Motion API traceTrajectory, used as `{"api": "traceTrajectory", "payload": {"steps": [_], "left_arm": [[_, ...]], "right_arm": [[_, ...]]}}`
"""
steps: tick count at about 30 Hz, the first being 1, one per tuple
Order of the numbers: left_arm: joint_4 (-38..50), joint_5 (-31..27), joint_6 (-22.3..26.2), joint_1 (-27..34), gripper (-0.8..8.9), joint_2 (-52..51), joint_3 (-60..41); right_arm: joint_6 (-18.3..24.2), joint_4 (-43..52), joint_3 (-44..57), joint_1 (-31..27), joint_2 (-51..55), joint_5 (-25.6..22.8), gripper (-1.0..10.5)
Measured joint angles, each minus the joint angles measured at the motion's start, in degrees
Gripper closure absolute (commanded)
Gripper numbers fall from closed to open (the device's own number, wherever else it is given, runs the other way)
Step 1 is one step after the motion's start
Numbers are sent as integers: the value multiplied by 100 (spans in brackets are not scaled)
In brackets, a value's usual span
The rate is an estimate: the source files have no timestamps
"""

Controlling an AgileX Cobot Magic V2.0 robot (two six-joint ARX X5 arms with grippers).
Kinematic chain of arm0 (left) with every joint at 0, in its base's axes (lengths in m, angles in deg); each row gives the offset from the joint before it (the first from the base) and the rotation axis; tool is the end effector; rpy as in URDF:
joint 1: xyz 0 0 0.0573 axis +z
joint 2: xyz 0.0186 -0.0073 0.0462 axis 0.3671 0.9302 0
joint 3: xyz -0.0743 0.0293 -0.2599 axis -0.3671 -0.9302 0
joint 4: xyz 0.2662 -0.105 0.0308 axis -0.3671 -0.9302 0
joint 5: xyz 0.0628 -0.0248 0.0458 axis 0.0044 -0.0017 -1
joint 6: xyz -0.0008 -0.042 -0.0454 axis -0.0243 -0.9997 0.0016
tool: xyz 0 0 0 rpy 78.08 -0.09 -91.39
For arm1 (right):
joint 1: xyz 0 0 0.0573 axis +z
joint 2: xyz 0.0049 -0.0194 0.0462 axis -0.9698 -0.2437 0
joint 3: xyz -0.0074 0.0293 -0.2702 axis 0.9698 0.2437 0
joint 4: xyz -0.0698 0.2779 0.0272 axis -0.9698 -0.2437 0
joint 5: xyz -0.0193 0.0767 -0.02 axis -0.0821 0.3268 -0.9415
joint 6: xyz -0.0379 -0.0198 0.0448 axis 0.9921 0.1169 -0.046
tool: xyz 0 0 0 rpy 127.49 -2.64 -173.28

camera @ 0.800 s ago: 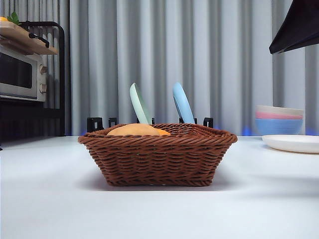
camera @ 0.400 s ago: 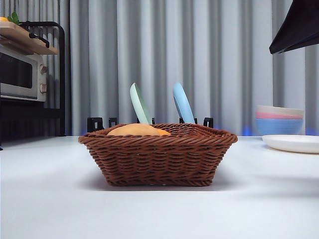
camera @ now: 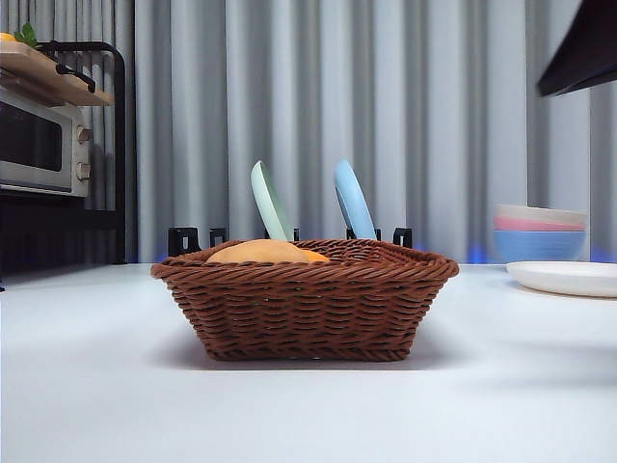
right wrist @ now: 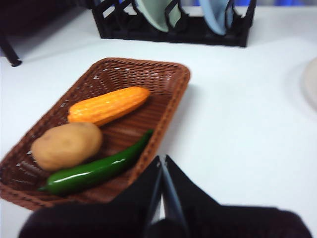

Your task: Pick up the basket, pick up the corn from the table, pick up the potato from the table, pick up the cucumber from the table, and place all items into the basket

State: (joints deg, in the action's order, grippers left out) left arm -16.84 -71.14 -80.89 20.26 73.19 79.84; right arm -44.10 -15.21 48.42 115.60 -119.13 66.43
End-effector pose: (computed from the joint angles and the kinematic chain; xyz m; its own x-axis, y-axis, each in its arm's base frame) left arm 0.1368 -0.0020 0.1496 0.9851 0.0004 -0.1723 -0.0090 0.9988 -0.0488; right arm 0.1490 0.1089 0.2553 0.8575 0.3598 -0.3677 -0.3577 0.9307 0.0765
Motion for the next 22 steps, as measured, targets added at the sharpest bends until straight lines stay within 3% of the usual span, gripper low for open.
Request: {"api": "traceTrajectory", "payload": {"steps": [3, 7, 13, 22], "left_arm": [[0, 2, 2, 0, 816, -2, 0], [0, 0, 0, 0, 816, -2, 0], [0, 0, 0, 0, 816, -2, 0], [0, 0, 0, 0, 816, 0, 0]], "right_arm": [[466, 42, 66, -588, 256, 608, 963], [975, 17, 557, -1746, 890, 1884, 963], [1266, 424, 1384, -2957, 2074, 2004, 963], [1563, 960, 2540, -3217, 3001, 2013, 963]]}}
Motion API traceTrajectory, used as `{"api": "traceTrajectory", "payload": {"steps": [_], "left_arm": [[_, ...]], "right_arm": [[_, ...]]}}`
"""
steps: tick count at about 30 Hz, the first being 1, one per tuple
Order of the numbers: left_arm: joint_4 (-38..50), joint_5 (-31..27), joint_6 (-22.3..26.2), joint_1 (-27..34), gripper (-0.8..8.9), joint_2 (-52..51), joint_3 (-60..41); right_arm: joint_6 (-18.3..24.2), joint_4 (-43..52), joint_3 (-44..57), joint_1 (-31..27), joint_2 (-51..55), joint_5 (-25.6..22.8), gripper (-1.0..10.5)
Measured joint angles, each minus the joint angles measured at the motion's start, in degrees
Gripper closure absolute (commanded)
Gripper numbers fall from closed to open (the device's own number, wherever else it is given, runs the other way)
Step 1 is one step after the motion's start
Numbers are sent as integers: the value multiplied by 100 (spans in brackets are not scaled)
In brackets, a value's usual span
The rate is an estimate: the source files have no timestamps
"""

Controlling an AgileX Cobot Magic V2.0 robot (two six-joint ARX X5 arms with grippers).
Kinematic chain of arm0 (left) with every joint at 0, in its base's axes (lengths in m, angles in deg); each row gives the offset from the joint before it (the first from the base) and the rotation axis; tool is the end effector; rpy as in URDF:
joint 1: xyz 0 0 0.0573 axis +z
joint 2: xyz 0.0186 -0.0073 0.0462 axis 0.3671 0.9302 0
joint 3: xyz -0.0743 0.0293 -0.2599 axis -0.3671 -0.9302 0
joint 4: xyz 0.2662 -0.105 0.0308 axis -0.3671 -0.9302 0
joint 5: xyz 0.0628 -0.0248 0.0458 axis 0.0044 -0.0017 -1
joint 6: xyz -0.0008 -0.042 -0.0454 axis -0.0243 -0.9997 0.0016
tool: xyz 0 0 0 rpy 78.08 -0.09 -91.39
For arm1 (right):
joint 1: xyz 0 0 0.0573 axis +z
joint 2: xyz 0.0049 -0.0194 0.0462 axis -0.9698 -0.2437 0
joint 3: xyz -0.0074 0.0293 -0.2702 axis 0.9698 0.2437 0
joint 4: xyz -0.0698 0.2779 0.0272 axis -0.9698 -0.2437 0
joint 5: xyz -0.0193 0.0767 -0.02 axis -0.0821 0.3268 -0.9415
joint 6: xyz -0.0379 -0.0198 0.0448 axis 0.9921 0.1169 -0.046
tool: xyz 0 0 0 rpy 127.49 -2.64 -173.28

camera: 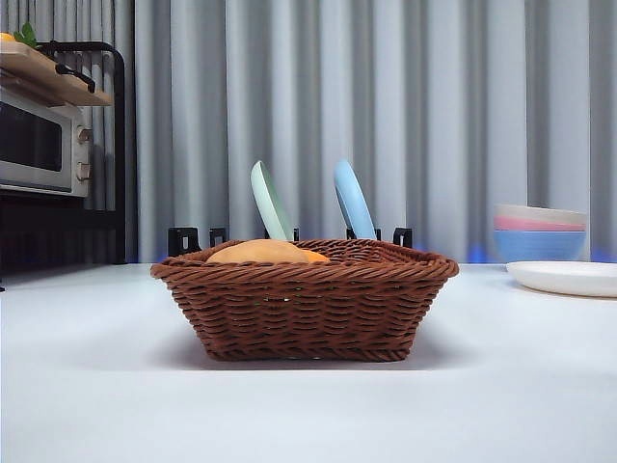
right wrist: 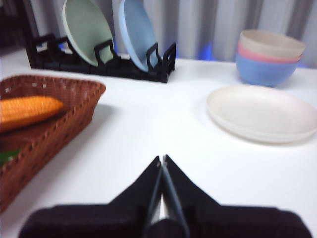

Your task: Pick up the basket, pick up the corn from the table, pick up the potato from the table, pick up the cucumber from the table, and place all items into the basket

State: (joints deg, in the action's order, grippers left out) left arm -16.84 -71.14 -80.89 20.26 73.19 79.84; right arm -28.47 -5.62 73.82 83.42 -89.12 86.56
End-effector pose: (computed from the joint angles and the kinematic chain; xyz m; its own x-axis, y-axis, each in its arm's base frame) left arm 0.1368 -0.0020 0.1496 0.9851 0.0004 -0.1723 -0.0090 0.9988 -0.0488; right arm 0.1381 0.0215 0.1718 0.9682 0.2053 -0.1432 -0.2165 0.9740 -0.0670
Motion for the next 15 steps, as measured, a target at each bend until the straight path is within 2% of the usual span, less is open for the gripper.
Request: {"api": "traceTrajectory", "payload": {"steps": [6, 15], "left_arm": [[0, 0, 0, 0, 816, -2, 0], [0, 0, 0, 0, 816, -2, 0]], "right_arm": [[-2, 11, 396, 0, 210, 11, 963], [-17, -107, 431, 0, 522, 9, 963]]}}
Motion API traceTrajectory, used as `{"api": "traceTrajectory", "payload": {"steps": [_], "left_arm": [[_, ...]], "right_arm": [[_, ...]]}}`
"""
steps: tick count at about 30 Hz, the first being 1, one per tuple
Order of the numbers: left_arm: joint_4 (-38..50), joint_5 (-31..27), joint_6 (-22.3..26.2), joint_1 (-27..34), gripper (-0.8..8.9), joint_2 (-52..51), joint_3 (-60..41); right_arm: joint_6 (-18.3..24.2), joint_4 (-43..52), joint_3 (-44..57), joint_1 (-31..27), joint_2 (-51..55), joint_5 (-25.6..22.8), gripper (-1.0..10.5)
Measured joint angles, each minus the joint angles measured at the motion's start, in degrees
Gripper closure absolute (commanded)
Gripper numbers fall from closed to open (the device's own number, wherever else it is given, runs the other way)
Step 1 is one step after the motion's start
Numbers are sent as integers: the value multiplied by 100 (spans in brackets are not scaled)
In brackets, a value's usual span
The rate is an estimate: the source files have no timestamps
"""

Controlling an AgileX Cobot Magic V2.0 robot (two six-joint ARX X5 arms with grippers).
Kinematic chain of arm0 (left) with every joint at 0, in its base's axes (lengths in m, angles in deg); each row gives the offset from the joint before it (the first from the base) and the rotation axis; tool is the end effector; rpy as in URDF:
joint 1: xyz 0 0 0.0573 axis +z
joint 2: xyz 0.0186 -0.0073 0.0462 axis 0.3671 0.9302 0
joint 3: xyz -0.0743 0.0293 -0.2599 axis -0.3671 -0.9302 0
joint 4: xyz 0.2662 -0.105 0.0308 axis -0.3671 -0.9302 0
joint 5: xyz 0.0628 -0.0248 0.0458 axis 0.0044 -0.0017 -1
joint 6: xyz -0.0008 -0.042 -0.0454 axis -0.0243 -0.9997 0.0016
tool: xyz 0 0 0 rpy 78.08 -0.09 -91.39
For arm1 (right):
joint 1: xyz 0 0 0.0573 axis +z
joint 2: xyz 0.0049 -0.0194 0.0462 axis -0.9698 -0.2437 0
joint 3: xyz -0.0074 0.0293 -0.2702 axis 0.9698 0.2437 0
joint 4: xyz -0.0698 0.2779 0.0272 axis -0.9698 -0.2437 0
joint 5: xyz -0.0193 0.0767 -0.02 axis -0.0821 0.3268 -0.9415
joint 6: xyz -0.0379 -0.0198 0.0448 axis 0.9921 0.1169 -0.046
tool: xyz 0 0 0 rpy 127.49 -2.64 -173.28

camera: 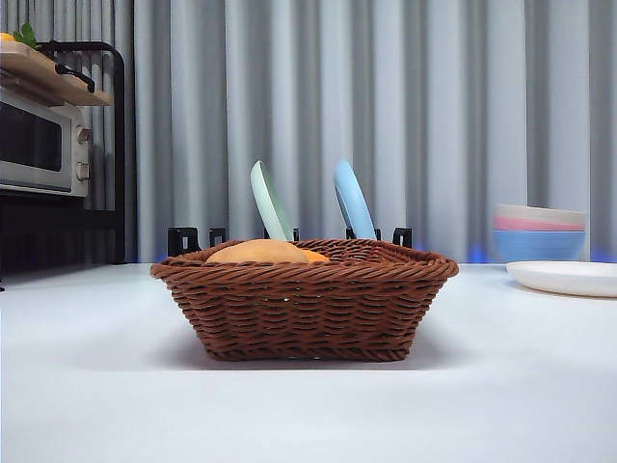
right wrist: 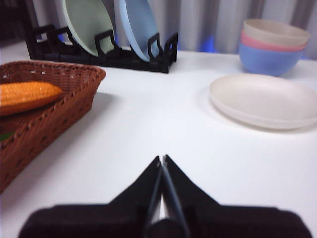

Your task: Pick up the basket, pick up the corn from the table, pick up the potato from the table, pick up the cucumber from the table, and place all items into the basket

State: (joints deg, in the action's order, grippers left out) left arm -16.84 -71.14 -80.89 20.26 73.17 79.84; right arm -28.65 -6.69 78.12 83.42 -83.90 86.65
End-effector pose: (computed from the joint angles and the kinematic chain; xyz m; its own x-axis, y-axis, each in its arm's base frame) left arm 0.1368 -0.0020 0.1497 0.9851 0.0004 -0.1719 -0.0090 0.9988 -0.0488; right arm 0.1358 0.0212 0.1513 0.9675 0.2068 -0.1458 -0.2178 0.9739 -0.0634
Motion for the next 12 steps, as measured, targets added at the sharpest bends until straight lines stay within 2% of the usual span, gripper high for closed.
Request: {"api": "traceTrajectory", "payload": {"steps": [12], "left_arm": [[0, 0, 0, 0, 816, 2, 0]], "right_arm": [[-4, -2, 0, 0, -96, -17, 963]]}}
